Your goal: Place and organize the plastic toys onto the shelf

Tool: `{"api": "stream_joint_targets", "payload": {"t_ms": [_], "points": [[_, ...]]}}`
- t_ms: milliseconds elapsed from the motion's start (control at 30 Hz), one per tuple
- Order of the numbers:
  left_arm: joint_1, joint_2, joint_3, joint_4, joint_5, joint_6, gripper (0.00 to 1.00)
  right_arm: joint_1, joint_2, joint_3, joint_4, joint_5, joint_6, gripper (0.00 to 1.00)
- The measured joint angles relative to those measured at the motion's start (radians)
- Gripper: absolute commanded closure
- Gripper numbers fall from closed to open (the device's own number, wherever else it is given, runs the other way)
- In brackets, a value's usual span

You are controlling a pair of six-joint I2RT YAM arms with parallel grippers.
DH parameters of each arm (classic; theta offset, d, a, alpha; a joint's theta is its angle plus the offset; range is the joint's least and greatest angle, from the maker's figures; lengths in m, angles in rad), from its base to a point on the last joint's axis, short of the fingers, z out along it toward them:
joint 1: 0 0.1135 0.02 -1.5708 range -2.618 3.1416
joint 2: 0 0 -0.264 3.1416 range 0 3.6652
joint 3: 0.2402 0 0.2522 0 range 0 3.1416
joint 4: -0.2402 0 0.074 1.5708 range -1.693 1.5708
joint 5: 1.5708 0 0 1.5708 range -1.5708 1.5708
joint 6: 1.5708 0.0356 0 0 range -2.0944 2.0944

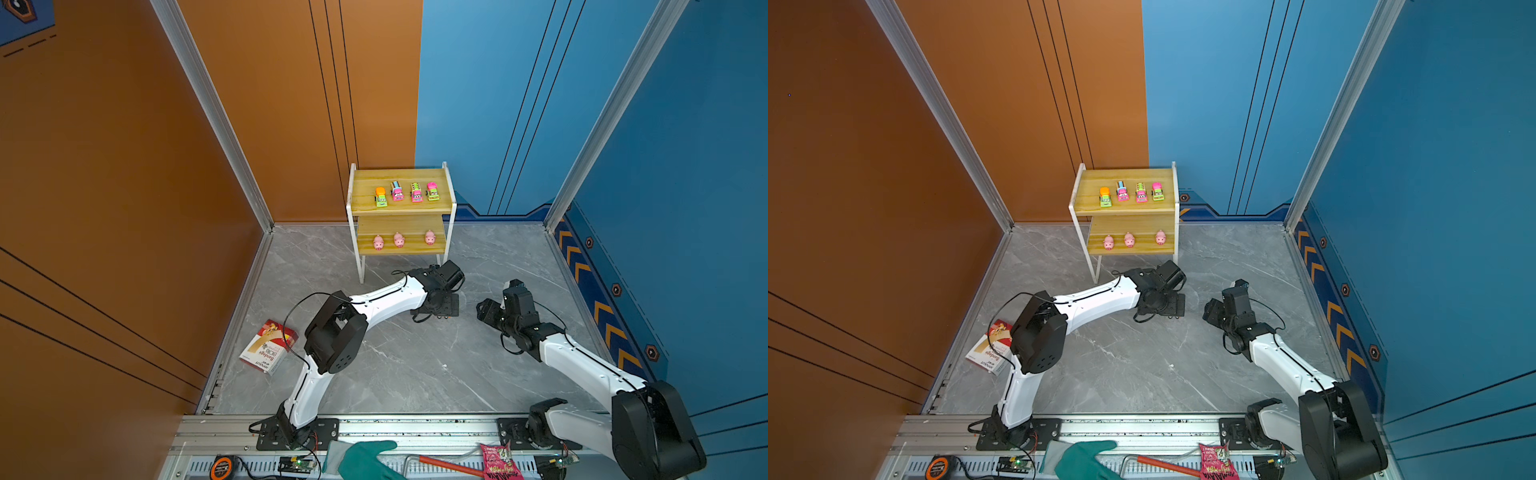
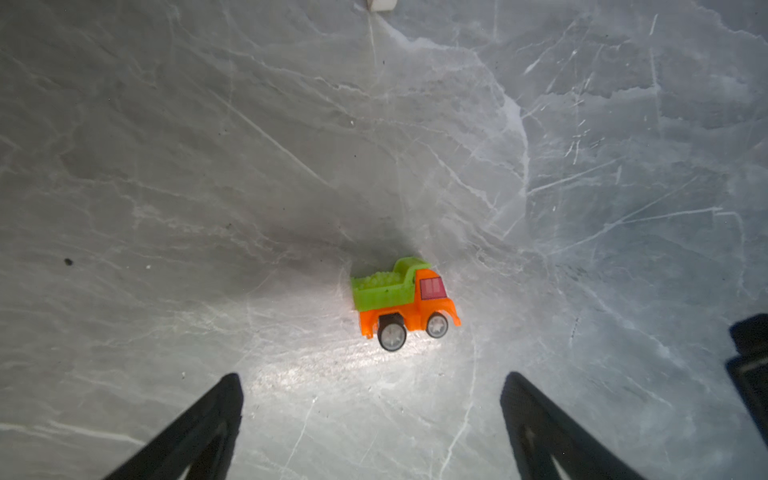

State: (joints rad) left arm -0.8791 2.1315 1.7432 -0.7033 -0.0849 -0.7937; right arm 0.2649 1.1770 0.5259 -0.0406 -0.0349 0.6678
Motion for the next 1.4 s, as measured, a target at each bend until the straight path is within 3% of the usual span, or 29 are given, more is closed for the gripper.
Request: {"api": "stream_joint_targets", "payload": {"t_ms": [433, 600, 900, 1200, 1400], "points": [[0.001, 0.140, 0.141, -0.041, -0.005, -0.097, 0.00, 0.000, -0.065, -0.005, 0.000, -0.001, -0.019, 0.33], [0.002, 0.192, 0.200, -0.057, -0.013, -0.121, 0.12, 0.000, -0.066, -0.012, 0.000, 0.000, -0.022, 0.33], [0.002, 0.216, 0.215, -0.077, -0.035, -0.150, 0.56, -0.003, -0.066, -0.041, 0.018, 0.000, -0.021, 0.33], [-0.002, 0.198, 0.187, -0.073, -0.052, -0.130, 0.62, -0.003, -0.071, -0.048, 0.027, 0.000, -0.021, 0.33], [-0.005, 0.051, -0.029, 0.006, -0.092, -0.074, 0.60, -0.003, -0.080, -0.051, 0.035, 0.000, -0.021, 0.33]]}}
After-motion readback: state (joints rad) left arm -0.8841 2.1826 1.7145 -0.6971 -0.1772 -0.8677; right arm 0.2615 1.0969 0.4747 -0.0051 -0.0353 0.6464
